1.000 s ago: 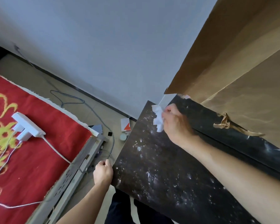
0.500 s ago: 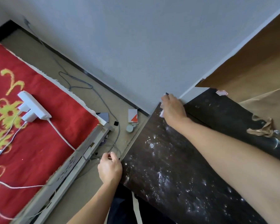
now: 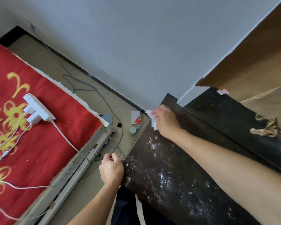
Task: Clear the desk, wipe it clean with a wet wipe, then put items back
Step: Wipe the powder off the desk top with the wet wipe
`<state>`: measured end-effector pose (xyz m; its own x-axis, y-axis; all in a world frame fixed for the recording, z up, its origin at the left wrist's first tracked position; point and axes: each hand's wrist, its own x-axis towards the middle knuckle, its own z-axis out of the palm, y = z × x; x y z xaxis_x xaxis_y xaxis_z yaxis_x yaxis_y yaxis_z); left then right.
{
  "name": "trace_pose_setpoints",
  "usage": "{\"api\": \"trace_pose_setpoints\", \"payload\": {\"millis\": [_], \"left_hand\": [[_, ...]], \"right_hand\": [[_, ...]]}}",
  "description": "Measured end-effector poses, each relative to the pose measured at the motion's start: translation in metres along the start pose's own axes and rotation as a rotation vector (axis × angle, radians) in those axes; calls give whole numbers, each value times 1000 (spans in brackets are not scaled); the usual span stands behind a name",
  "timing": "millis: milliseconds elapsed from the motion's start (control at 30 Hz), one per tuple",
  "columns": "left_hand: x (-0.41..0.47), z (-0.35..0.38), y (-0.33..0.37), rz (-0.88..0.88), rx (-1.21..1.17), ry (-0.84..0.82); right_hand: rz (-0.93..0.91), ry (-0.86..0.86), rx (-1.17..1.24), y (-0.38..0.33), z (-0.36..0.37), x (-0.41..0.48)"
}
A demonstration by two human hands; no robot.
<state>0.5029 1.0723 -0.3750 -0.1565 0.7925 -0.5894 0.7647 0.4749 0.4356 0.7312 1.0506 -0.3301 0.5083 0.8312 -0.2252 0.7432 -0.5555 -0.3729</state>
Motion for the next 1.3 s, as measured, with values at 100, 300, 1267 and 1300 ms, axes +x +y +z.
{"api": "trace_pose_setpoints", "payload": {"millis": [100, 300, 1267, 1300], "left_hand": [[-3, -1, 1, 10, 6, -16], [-2, 0, 2, 24, -8, 14], [-6, 0, 3, 65, -12, 47], [-6, 1, 3, 65, -10, 51]], "right_hand": [[-308, -155, -25, -4, 6, -52], [-37, 89, -194, 23, -22, 40], [-164, 13, -536, 21, -29, 15], [-147, -3, -577, 26, -30, 20]]}}
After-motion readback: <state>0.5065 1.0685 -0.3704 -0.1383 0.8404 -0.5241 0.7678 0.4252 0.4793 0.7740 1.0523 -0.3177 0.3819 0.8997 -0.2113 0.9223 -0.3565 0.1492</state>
